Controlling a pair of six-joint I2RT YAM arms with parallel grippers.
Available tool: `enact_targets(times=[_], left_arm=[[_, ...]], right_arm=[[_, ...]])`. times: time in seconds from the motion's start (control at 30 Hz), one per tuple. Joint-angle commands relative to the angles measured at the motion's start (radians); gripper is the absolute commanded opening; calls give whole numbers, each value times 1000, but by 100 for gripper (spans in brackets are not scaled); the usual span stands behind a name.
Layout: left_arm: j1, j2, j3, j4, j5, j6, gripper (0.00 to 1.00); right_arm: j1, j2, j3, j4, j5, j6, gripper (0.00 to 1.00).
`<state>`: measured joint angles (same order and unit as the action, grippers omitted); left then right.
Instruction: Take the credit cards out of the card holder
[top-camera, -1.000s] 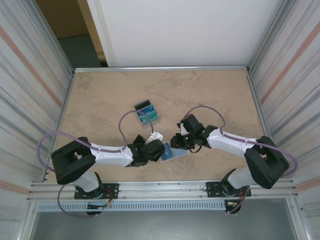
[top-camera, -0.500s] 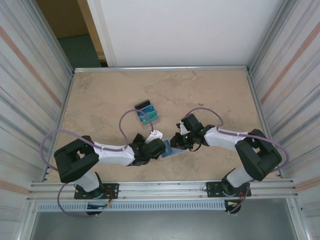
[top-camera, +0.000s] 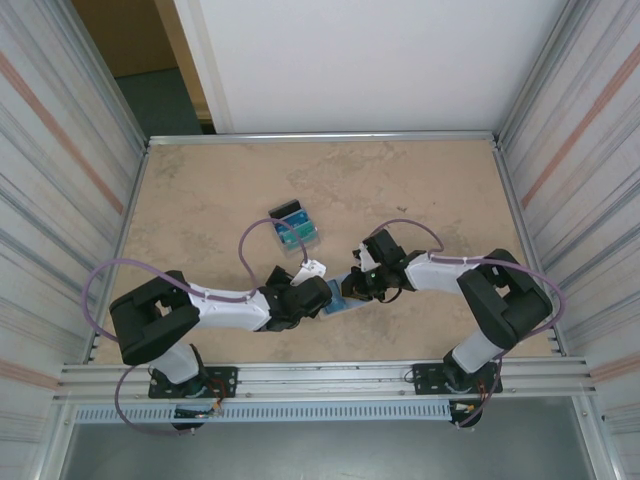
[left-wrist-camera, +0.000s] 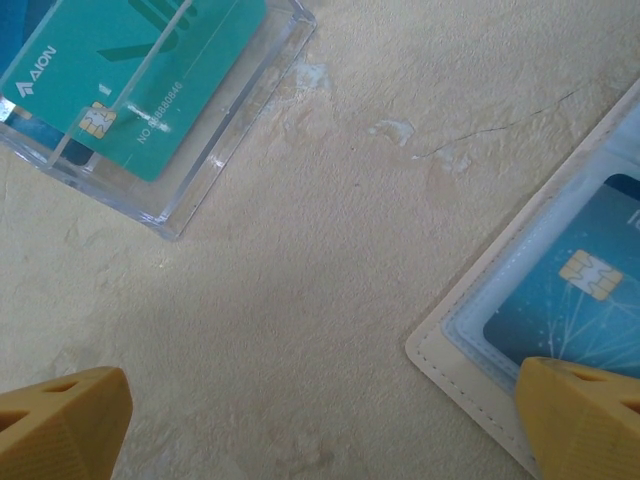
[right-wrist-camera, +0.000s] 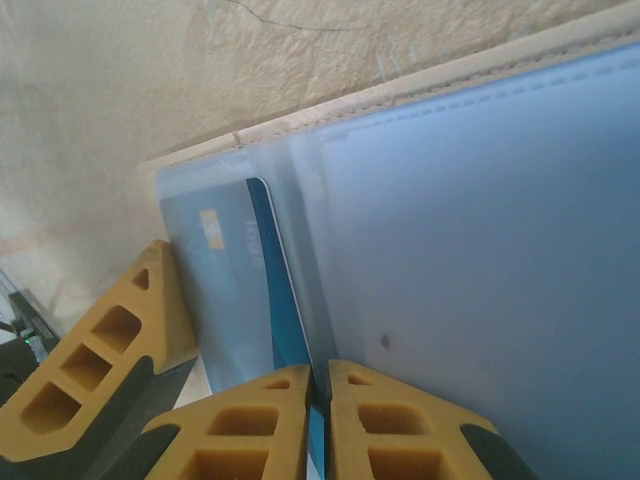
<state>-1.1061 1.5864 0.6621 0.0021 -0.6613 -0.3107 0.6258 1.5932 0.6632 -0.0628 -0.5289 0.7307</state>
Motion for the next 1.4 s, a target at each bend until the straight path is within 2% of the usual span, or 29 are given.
enact_targets(times=[0.0, 0.43, 0.6, 0.83, 1.37], left_arm=[[6, 22, 5, -33, -18, 19, 99], [6, 27, 13, -43, -21, 22, 99], [5, 25, 16, -47, -18, 22, 99], [5, 21, 20, -63, -27, 19, 99], [5, 37, 35, -89, -57, 17, 99]], right_arm=[[-2, 25, 0, 28, -44, -6, 12], [-2, 1, -20, 99, -135, 8, 15], [1, -1, -27, 100, -133, 10, 10], [-1, -14, -39, 68, -73, 7, 0], [-8, -29, 2, -74, 47, -49, 0]])
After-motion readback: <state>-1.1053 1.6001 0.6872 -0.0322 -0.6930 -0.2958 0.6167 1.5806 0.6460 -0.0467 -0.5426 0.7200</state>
